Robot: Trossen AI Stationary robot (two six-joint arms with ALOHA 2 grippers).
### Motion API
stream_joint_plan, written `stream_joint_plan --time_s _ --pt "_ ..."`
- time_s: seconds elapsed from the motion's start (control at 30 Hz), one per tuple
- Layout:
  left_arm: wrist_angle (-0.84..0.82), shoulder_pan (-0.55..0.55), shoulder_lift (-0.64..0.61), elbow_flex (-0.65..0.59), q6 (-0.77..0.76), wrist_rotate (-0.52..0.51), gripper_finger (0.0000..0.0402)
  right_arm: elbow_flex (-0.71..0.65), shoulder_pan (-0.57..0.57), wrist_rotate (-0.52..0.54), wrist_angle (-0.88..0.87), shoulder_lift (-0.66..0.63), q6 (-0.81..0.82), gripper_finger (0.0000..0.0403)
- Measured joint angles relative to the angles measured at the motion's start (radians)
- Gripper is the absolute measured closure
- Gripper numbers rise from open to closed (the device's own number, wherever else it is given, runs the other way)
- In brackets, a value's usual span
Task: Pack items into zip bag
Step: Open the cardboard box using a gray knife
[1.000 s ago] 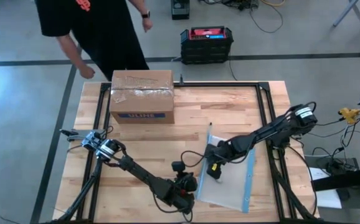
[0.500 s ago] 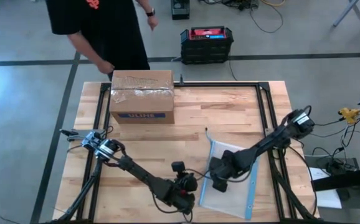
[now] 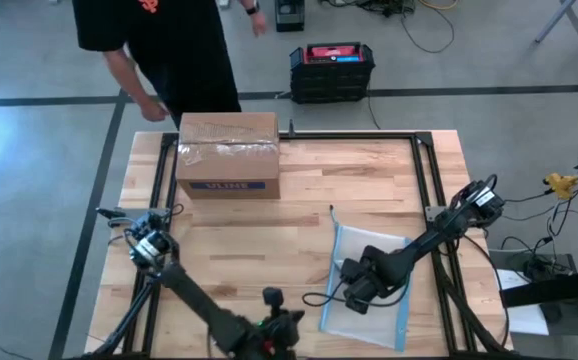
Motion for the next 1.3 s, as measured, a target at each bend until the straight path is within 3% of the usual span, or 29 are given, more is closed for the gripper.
stream_joint_plan --time_s 0.17,0.27,0.5,0.73,0.87,1.0,1.17,1.3 --pt "0.051 -0.045 -0.004 0.000 -0.018 -0.007 0.0401 -0.001 -0.017 0.002 -0.004 0.000 -0.076 0.0244" --pt "0.084 -0.042 -0.006 0.000 -0.014 0.048 0.0401 -0.001 -0.026 0.002 -0.005 -0.003 -0.145 0.0297" --pt "0.073 -0.015 -0.041 0.000 0.011 0.173 0.0401 -0.007 -0.024 -0.001 -0.035 -0.064 -0.271 0.0298" --pt "-0.049 -0.009 -0.133 0.000 0.020 0.095 0.0401 -0.006 0.002 0.068 -0.105 -0.208 -0.286 0.0298" --pt "-0.056 0.020 -0.183 -0.035 0.020 0.100 0.0401 -0.017 0.028 0.120 -0.111 -0.287 -0.286 0.0298" --pt "0.066 0.084 -0.226 -0.130 0.045 0.239 0.0401 -0.041 0.051 0.157 -0.107 -0.347 -0.286 0.0298" --pt "0.407 0.185 -0.256 -0.311 0.200 0.480 0.0401 -0.085 0.083 0.197 -0.098 -0.386 -0.276 0.0298" --pt "0.546 0.242 -0.296 -0.442 0.258 0.484 0.0401 -0.114 0.119 0.176 -0.060 -0.414 -0.261 0.0298"
